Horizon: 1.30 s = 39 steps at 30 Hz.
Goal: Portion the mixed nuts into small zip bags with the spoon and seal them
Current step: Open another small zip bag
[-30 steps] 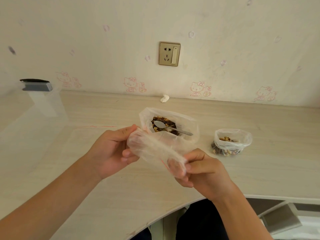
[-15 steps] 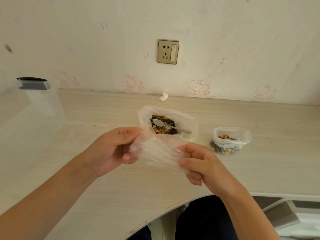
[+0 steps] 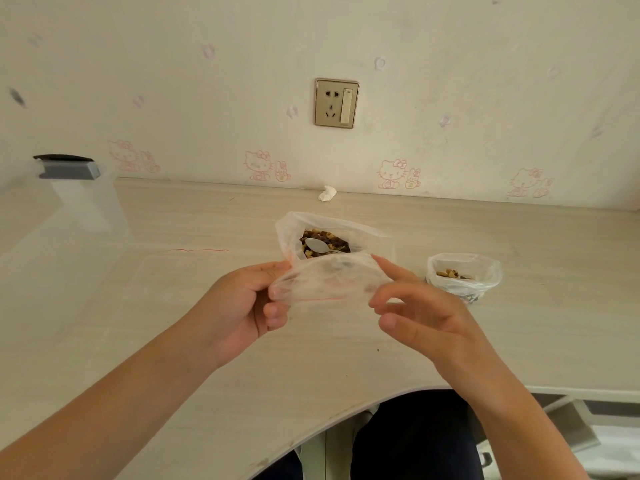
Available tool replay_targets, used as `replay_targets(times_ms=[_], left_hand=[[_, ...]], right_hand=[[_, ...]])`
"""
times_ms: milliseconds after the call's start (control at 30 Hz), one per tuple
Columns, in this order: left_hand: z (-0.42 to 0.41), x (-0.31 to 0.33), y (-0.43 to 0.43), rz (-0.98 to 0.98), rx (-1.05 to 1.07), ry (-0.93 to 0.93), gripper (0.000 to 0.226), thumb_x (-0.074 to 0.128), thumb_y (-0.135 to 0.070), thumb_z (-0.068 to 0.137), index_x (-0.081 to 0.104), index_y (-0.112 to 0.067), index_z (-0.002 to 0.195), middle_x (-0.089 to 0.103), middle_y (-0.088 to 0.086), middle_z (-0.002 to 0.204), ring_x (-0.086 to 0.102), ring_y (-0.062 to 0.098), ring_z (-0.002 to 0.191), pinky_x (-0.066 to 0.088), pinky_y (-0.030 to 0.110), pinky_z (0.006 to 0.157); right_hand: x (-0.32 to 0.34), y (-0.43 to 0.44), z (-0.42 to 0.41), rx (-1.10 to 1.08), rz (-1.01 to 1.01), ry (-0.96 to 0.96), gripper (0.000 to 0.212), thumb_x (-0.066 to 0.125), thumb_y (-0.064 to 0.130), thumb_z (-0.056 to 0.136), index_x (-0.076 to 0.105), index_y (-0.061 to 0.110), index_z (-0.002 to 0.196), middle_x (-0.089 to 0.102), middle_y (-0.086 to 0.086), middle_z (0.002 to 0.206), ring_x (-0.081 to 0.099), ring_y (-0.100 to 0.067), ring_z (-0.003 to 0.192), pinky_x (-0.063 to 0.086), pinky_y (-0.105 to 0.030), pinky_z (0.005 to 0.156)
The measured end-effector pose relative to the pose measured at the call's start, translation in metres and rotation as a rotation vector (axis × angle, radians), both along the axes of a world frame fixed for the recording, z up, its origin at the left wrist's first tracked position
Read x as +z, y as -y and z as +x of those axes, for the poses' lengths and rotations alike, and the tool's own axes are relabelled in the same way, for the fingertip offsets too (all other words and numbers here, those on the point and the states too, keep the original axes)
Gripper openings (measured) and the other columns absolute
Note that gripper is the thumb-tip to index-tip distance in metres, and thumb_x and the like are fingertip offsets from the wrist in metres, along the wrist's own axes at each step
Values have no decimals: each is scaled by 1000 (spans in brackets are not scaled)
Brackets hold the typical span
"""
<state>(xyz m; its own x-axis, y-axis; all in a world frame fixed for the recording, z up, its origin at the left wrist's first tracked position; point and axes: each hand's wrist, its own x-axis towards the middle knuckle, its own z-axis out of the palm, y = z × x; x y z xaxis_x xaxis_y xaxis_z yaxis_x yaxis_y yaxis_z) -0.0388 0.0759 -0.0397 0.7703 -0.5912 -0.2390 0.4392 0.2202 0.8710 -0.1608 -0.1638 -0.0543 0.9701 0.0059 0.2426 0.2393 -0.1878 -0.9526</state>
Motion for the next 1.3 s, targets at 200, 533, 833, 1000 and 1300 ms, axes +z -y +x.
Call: replay_targets(times_ms=[200,533,833,1000,1300], left_hand=[[-14,-5,7,99,-28,40,51,46,-9,105,66,-18,59,42,0,58,37,11,43,36,23,41],[-27,-3,12,278,-104,113,41,52,-14,105,74,-19,71,47,5,58,40,12,40,34,24,40],[-45,-11,10,836,-129,1579,31,45,-32,98,72,-38,113,42,-15,156,31,8,148,27,32,119],[-29,-17,17,1347,-263,1371,48,34,-48,108,79,-30,110,53,-8,149,35,15,141,30,39,116],[-22,-29,24,1448,-357,1369,30,59,-57,95,76,-33,99,60,-10,130,45,17,123,38,39,100]], right_hand=[[7,-6,3,-28,-331,-58,28,56,60,100,72,50,120,58,30,142,46,8,137,36,-32,111],[13,-28,27,51,-859,-440,38,58,31,100,65,45,134,62,25,94,52,6,74,50,-28,84],[24,-44,30,113,-1063,-460,29,56,24,90,59,31,118,60,13,89,62,-19,88,37,-27,63],[24,-46,30,123,-1158,-496,62,53,31,95,37,37,154,54,5,148,48,-20,134,41,-36,97],[16,-24,37,198,-1208,-395,44,47,22,97,62,48,128,46,12,143,46,-16,134,44,-38,105]])
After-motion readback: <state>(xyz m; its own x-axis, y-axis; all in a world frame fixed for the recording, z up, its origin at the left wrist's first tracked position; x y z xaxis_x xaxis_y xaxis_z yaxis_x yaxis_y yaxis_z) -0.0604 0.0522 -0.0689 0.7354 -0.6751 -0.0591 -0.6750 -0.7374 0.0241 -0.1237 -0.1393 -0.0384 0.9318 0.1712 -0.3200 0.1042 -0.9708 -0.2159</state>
